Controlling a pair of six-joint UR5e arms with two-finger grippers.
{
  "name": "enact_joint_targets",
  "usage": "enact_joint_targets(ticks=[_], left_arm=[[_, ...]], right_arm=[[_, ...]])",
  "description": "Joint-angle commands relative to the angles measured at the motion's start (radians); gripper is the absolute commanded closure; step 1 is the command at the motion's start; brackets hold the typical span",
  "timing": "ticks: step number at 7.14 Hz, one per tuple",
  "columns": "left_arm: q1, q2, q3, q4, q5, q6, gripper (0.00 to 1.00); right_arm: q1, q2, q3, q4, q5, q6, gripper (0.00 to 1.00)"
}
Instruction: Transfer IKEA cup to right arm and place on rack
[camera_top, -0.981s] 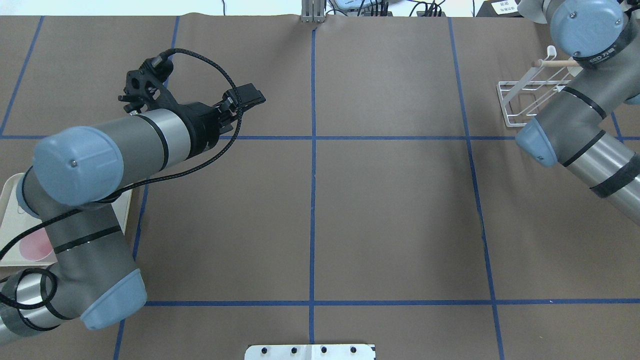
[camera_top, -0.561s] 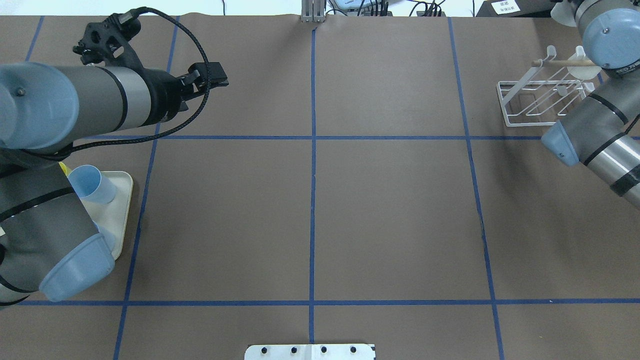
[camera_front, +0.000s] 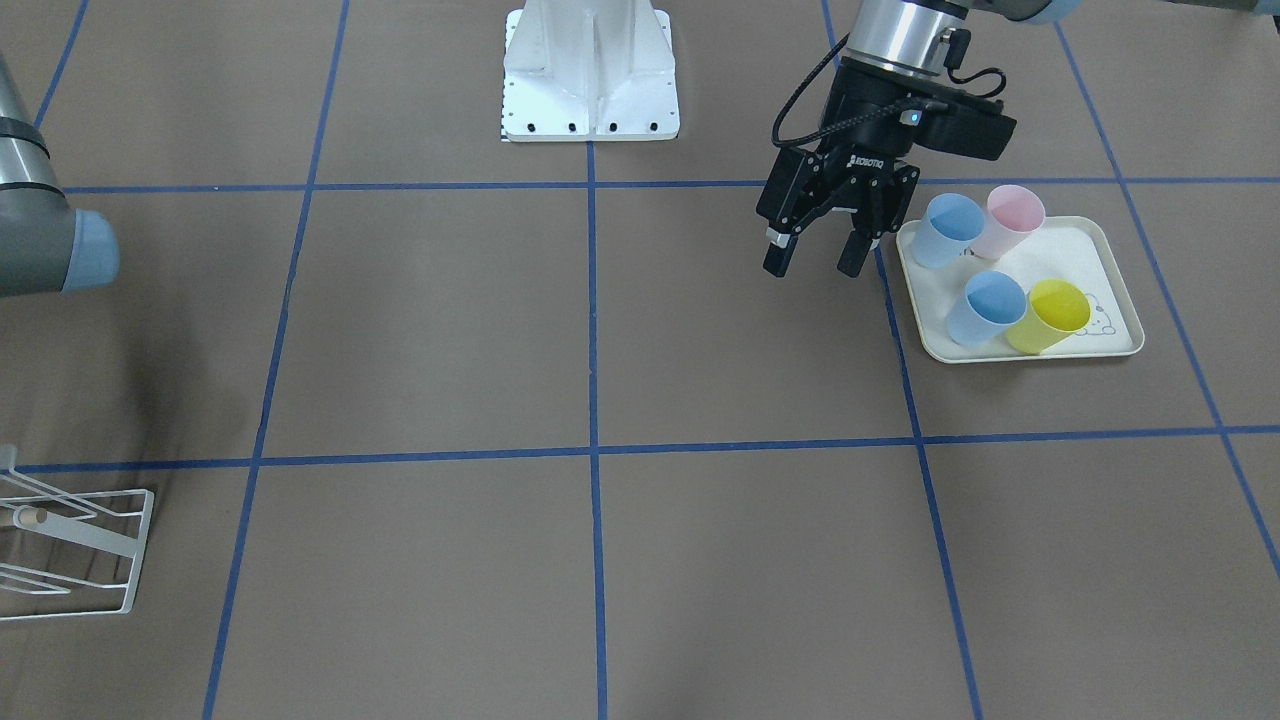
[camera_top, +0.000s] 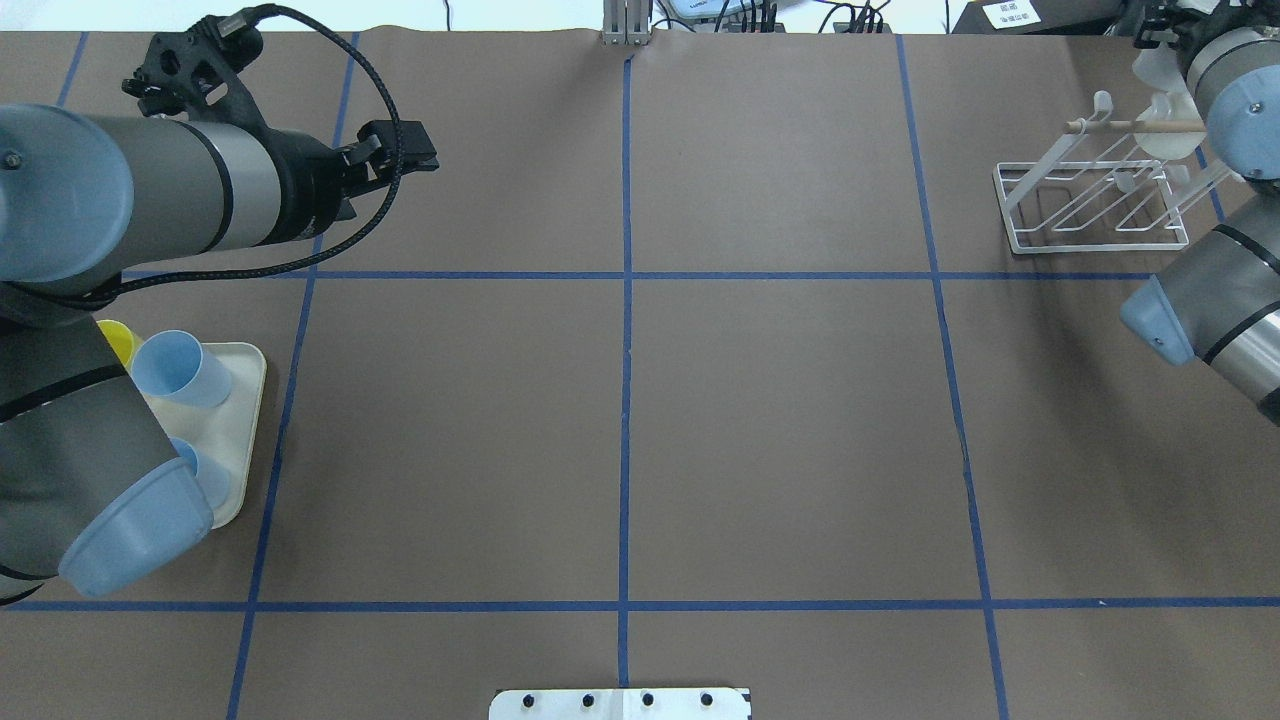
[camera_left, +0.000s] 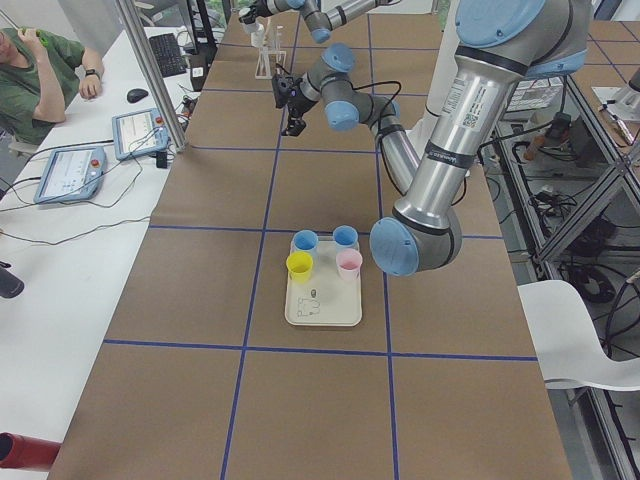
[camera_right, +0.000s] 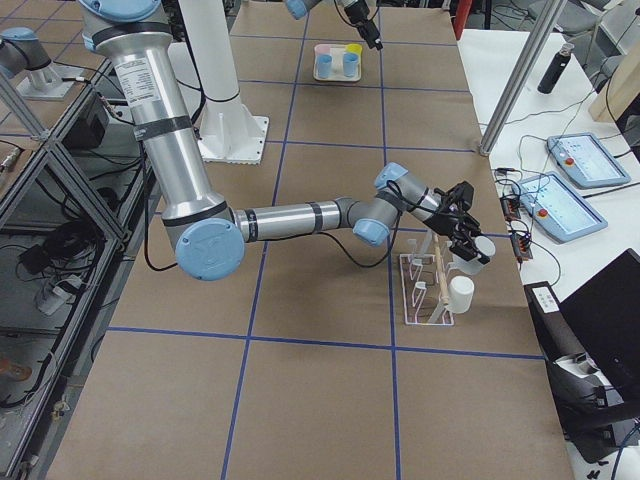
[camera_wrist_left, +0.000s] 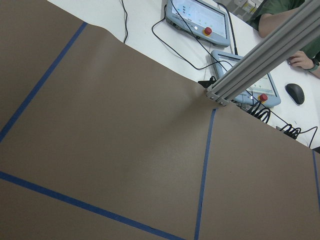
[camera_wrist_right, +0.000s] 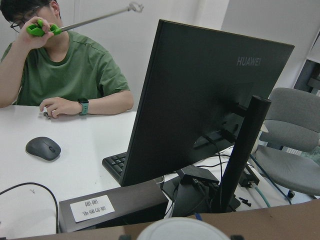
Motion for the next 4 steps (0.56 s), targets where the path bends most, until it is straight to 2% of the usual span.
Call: enact_joint_targets(ticks=[1, 4], left_arm=[[0.0, 0.004, -0.002, 0.0, -0.005, 0.0, 0.0], [0.0, 0.005, -0.002, 0.0, -0.005, -0.001, 0.0]], right_arm=[[-0.004, -0.011, 0.0, 0.001, 0.001, -0.002, 1.0], [-0.037, -0.008, -0.002, 0.001, -0.001, 0.002, 1.0]])
